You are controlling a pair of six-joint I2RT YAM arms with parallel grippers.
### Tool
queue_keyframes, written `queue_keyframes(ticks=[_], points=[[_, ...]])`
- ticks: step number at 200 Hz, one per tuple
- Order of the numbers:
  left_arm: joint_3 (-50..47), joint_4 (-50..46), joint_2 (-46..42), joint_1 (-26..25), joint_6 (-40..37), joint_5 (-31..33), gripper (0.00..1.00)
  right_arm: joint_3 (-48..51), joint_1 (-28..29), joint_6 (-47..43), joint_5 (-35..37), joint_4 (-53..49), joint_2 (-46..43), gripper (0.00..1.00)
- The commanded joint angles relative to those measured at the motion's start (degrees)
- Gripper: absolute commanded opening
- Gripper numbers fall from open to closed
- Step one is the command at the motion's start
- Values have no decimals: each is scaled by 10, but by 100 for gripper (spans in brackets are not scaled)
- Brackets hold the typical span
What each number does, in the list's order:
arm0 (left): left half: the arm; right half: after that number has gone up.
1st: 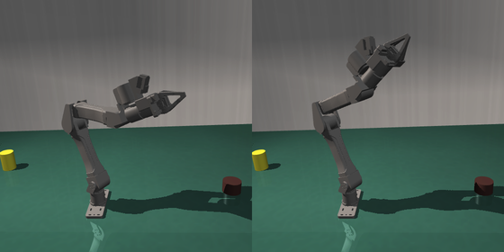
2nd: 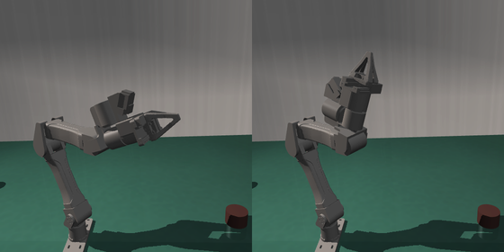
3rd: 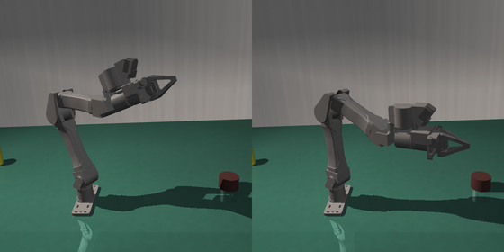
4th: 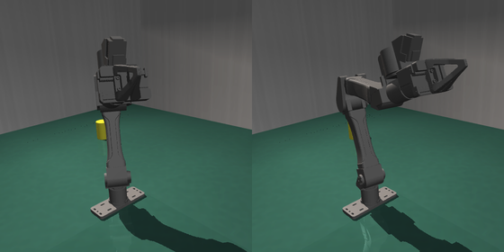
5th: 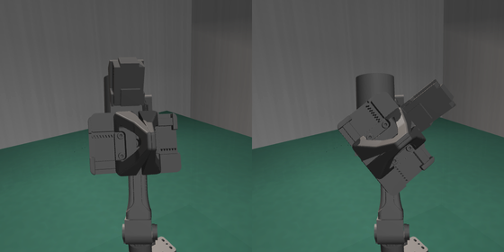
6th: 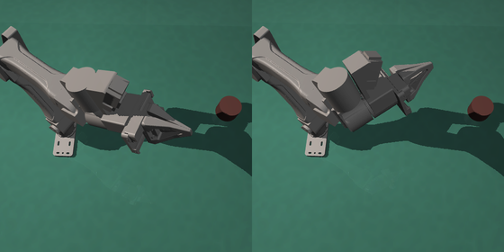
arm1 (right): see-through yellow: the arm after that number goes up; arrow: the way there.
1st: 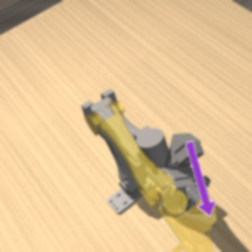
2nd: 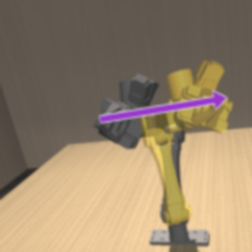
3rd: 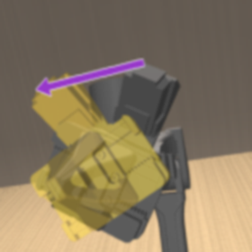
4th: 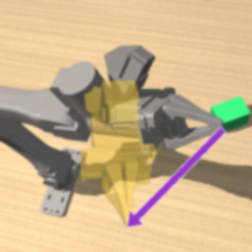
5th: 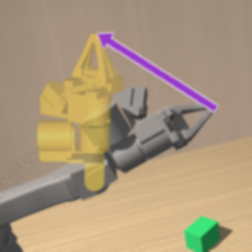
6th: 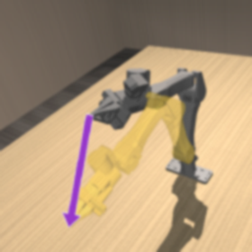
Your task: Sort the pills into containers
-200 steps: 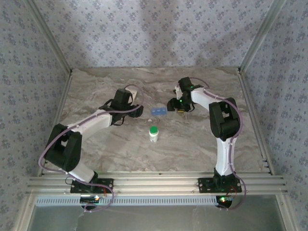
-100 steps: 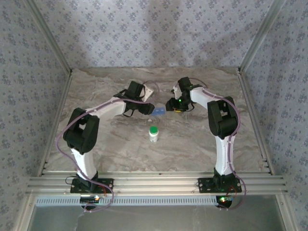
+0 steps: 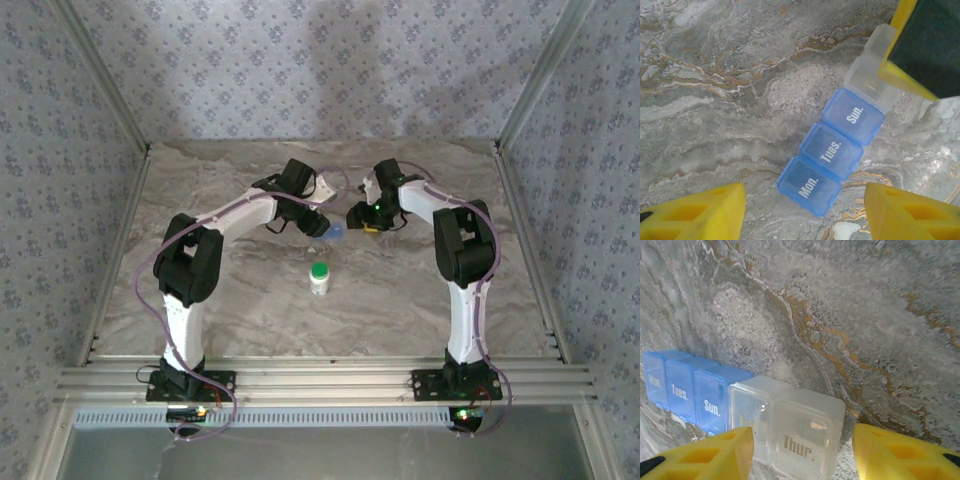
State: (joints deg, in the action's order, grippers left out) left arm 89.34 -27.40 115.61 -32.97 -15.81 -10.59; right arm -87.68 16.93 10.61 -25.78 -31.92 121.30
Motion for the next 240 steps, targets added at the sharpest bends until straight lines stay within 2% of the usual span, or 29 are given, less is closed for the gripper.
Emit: queue_keyframes(ticks=[1, 90, 150, 176, 201, 240], points=[[6, -17, -7, 1, -14, -13, 63, 3, -6, 15, -16, 12, -7, 55], [27, -48, 16, 1, -27, -19, 62, -23, 8, -1, 13, -17, 29, 51], [59, -63, 58, 4, -58, -14, 62, -29, 8, -6, 6, -23, 42, 48], [82, -72, 74, 11, -64, -33, 62, -32, 5, -11, 4, -23, 49, 48], [117, -124, 100, 14, -94, -50, 62, -34, 2, -14, 1, -38, 51, 48], [142, -206, 123, 22, -191, -88, 62, -32, -3, -15, -8, -39, 50, 47]])
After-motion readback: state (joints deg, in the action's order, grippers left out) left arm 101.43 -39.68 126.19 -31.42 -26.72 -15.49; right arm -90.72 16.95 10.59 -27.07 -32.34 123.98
